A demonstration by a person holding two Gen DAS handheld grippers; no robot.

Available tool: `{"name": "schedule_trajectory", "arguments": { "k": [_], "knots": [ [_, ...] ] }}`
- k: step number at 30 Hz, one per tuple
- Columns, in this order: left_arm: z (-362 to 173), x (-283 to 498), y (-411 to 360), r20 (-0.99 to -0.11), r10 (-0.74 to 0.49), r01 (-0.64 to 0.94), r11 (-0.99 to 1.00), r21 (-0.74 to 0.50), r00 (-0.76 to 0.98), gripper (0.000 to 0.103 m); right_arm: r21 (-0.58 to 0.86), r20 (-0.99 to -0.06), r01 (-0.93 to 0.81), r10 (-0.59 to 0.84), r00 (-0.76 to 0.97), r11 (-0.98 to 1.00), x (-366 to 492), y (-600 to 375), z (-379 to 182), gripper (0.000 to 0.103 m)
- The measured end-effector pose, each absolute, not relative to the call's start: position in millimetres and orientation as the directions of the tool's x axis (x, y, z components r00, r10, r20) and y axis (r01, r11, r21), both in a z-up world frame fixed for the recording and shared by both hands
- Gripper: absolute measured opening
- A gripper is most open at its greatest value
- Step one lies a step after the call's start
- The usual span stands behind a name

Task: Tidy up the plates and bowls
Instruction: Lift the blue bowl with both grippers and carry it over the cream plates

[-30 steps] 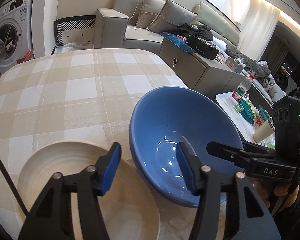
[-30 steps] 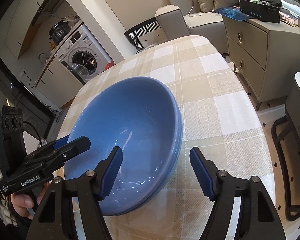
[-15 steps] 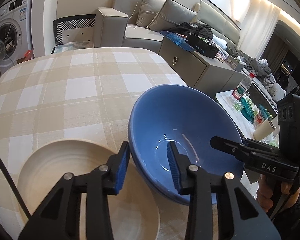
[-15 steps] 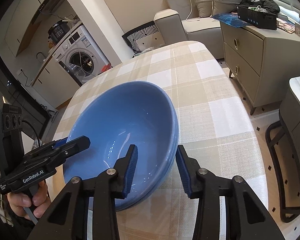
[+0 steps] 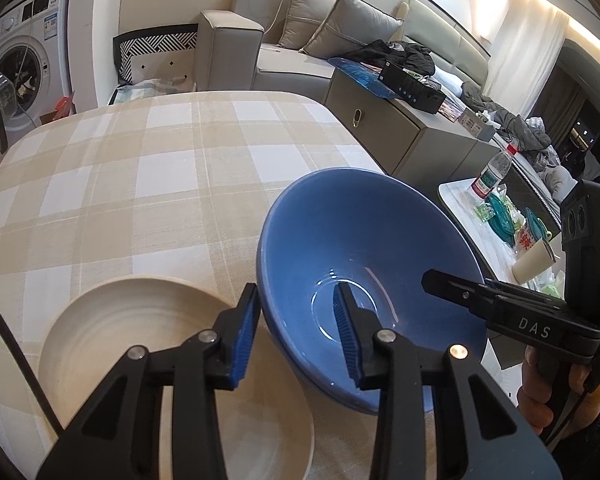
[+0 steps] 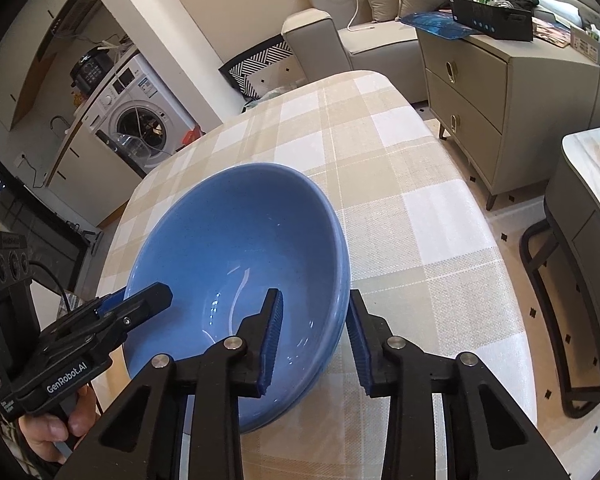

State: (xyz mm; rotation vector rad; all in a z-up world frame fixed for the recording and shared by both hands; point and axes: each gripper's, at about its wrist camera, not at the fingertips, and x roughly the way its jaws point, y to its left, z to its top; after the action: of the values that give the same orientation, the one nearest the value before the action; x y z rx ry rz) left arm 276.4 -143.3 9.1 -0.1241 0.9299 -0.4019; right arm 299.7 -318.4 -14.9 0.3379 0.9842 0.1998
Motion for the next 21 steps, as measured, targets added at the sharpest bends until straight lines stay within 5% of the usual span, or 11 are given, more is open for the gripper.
{"name": "schedule_trajectory", "arguments": {
  "k": [21],
  "knots": [
    [20,279,-144,-0.758,-0.387,0.274,0.92,-0.28,0.525,0.036,0.355,-0.785,0.008,0.294,0.545,0.935,299,-319,-1,0.027]
  ]
}}
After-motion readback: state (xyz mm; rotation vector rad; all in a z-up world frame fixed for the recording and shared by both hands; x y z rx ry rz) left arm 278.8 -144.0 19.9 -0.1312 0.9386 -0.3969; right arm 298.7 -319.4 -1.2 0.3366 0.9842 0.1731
